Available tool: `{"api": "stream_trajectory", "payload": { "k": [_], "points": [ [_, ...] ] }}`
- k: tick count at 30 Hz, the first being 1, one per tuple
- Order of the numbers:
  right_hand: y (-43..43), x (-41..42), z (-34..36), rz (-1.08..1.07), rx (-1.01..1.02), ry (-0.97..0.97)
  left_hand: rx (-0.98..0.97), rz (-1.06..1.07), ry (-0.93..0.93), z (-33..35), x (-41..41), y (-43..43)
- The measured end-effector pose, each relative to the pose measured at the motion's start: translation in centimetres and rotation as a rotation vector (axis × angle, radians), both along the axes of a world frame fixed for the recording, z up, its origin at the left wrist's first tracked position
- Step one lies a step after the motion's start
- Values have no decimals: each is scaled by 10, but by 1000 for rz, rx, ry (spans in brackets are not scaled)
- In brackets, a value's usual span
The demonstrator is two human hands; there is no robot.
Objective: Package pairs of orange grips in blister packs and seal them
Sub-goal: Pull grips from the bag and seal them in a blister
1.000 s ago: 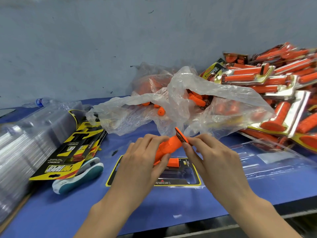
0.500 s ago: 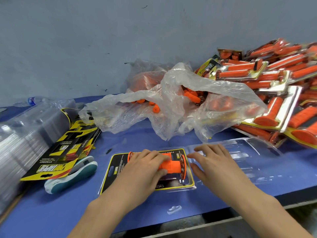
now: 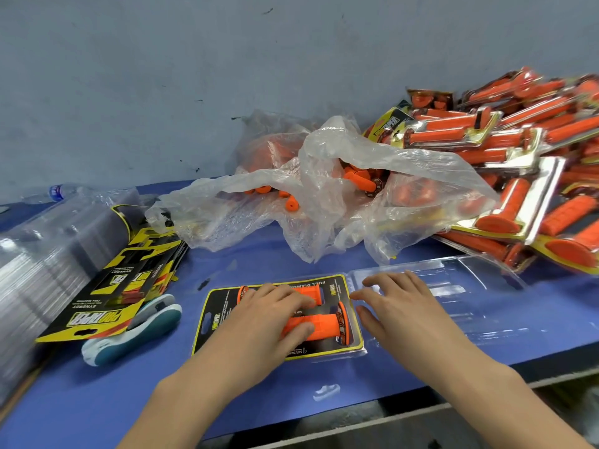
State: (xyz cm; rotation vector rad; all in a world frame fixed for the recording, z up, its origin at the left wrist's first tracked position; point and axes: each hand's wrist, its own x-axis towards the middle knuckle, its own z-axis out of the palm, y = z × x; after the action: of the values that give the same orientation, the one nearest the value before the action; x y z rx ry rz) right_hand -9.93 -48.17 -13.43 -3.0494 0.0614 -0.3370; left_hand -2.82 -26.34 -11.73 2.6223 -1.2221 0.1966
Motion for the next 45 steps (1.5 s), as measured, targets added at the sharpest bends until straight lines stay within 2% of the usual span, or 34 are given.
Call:
{"api": "stream_trajectory", "payload": {
  "k": [3,6,9,13,14,16,19,21,24,27,30,33,36,38,40,45],
  "points": [
    [-1,0,-1,-3,-17,-3,-183,129,-1,9,10,16],
    [0,0,-2,-4,16,-30,-315,420,28,14,27,42],
    [3,-3,-3,-11,32,-87,-190,699,155,11,37,65],
    [16,-12,5,-27,226,-294,105,736,227,3,30,70],
    [19,-15,5,-42,334,-350,88,731,240,0,28,71],
    [28,-25,6,-122,682,-463,-59,758,322,-5,29,75],
    [40,-42,-2,-367,1229,-554,-164,733,423,-6,33,85],
    [47,-50,-12,-524,1485,-504,-161,718,508,-7,35,89],
    [59,-52,-22,-608,1736,-451,-234,715,648,-9,36,91],
    [64,-51,-22,-677,1739,-533,-329,706,751,-11,35,93],
    [61,-51,-21,-740,1743,-599,-373,694,763,-9,36,97],
    [57,-47,-24,-613,1798,-665,-351,675,734,-11,42,103],
    [61,-43,-24,-499,1640,-684,-339,650,723,-13,46,106],
    [66,-40,-26,-499,1599,-684,-334,634,718,-15,48,107],
    [67,-37,-30,-548,1652,-676,-319,624,702,-17,48,108],
    [57,-37,-26,-629,1989,-649,-312,624,698,-13,47,115]
  ]
}}
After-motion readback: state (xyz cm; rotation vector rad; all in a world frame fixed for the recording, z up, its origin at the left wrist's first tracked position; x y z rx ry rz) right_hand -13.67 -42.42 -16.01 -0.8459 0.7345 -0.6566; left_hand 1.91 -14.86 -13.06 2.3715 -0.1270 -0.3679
